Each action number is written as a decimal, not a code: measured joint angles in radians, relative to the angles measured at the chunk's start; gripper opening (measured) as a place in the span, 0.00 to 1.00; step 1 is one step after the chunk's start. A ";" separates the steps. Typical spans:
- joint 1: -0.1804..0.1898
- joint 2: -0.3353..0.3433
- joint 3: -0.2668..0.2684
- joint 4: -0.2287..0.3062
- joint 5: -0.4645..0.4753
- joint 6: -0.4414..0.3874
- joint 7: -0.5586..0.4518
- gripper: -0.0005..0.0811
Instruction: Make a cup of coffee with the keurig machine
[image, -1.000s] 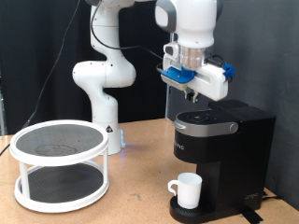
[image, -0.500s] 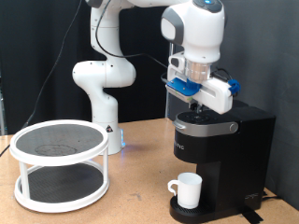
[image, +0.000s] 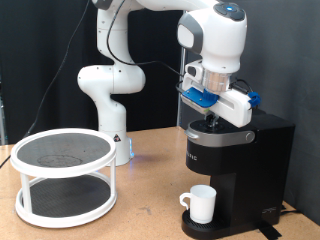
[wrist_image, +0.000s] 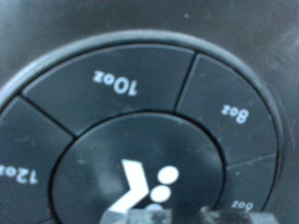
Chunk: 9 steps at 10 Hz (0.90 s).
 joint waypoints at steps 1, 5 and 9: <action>0.000 0.000 0.002 0.000 0.000 0.000 0.000 0.01; -0.003 -0.021 0.004 -0.018 0.049 0.028 -0.053 0.01; -0.020 -0.110 -0.005 -0.039 0.153 -0.019 -0.128 0.01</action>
